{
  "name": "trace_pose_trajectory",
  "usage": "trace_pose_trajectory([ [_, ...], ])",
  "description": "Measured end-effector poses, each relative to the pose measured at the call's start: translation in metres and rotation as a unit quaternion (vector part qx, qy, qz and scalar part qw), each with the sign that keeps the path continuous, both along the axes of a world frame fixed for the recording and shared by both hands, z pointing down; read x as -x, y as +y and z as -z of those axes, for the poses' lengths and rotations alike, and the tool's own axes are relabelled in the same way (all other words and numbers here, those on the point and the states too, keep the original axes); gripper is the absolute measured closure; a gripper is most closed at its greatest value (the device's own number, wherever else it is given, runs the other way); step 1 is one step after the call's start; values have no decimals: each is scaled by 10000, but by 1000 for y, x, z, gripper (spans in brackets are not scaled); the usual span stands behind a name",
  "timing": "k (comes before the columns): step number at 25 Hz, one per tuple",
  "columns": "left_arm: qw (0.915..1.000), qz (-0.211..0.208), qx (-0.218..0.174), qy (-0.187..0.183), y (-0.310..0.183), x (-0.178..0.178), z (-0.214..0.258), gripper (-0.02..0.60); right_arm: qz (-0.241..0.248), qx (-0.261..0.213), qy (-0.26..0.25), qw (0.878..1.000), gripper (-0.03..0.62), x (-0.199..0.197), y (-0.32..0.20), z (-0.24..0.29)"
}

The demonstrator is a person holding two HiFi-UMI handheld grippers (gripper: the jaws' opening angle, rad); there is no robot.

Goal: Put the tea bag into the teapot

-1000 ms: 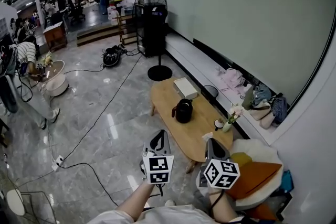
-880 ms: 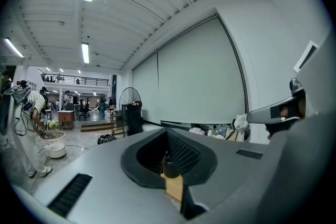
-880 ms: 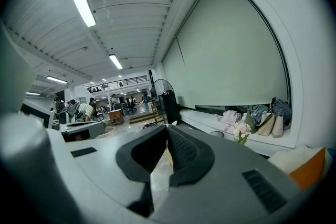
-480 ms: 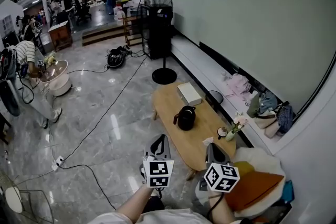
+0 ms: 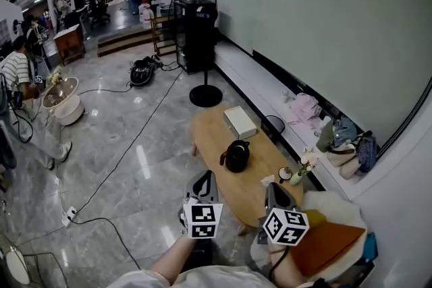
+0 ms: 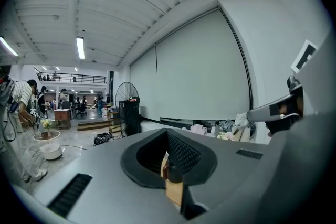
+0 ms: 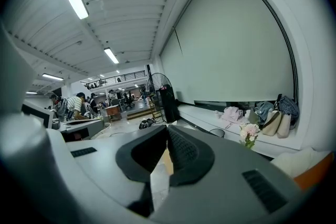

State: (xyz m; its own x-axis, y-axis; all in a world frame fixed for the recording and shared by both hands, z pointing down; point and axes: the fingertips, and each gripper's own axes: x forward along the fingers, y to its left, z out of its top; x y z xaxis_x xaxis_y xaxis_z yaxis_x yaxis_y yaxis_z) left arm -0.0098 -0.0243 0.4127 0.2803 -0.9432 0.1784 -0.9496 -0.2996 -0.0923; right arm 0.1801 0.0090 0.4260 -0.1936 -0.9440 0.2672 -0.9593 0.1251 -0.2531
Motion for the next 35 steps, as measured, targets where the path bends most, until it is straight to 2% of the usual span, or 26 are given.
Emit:
trace_pose_trajectory([
  [7, 9997, -183, 0, 190, -62, -4, -2, 577, -154, -3, 173, 9997, 556, -4, -53, 5],
  [16, 9988, -213, 10, 445, -144, 11, 5, 577, -203, -21, 338, 9992, 556, 12, -133, 19],
  [28, 9984, -472, 50, 305, -246, 19, -1, 577, -456, 89, 343, 9983, 556, 21, -230, 10],
  [32, 9976, -690, 78, 65, -266, 17, -12, 577, -570, 180, 359, 9976, 556, 26, -248, -4],
  [35, 9973, -687, 224, 117, -275, 13, -23, 577, -602, 356, 317, 9970, 556, 24, -252, -16],
])
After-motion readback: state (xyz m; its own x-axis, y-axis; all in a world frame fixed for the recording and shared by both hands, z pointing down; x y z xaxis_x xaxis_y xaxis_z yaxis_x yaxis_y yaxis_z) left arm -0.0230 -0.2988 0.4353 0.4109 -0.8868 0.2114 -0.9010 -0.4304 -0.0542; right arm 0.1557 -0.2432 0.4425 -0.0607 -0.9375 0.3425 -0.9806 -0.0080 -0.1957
